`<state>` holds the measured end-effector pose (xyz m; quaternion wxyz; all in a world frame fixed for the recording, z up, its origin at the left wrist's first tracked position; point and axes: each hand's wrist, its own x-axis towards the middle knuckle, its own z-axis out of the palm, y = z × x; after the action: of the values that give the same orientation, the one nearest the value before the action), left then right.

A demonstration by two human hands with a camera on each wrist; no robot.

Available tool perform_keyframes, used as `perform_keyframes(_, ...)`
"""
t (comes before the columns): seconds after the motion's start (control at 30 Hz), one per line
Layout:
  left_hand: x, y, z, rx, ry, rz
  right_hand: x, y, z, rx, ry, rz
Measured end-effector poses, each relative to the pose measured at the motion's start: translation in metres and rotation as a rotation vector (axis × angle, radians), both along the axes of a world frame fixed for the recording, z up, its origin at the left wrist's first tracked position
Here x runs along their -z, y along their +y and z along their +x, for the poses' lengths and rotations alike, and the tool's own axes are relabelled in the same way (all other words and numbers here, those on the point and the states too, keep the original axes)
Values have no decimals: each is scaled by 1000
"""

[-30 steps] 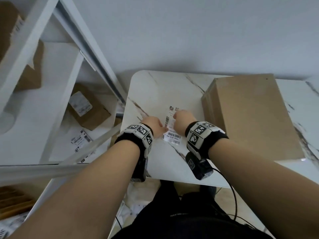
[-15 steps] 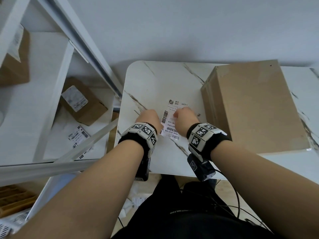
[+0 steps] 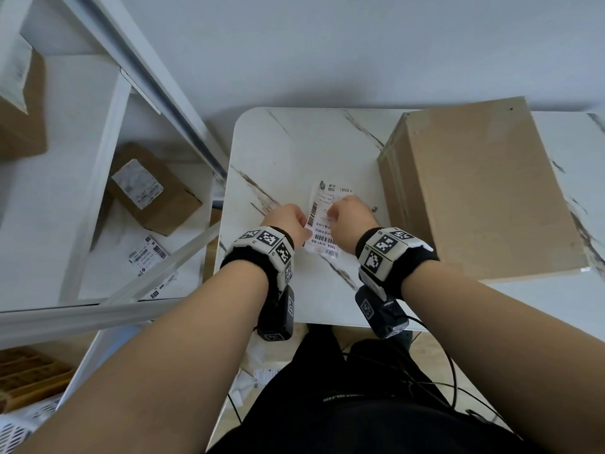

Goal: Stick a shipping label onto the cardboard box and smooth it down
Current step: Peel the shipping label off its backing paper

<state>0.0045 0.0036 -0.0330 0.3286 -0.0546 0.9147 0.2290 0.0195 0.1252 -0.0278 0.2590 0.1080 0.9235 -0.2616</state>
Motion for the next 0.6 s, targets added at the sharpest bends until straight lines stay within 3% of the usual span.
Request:
perform_keyframes(0.2,-14,-4,0,-311,-70,295,-13,-2,-4,-23,-21,-12)
perform_keyframes(0.33,-27,-10,-3,-334,-48,359,-24,-6,-4,-43,-26,-54)
perform_keyframes(0.6,-67,-9,-17,-511,22,571,-65,-7,-11,130,279,-295)
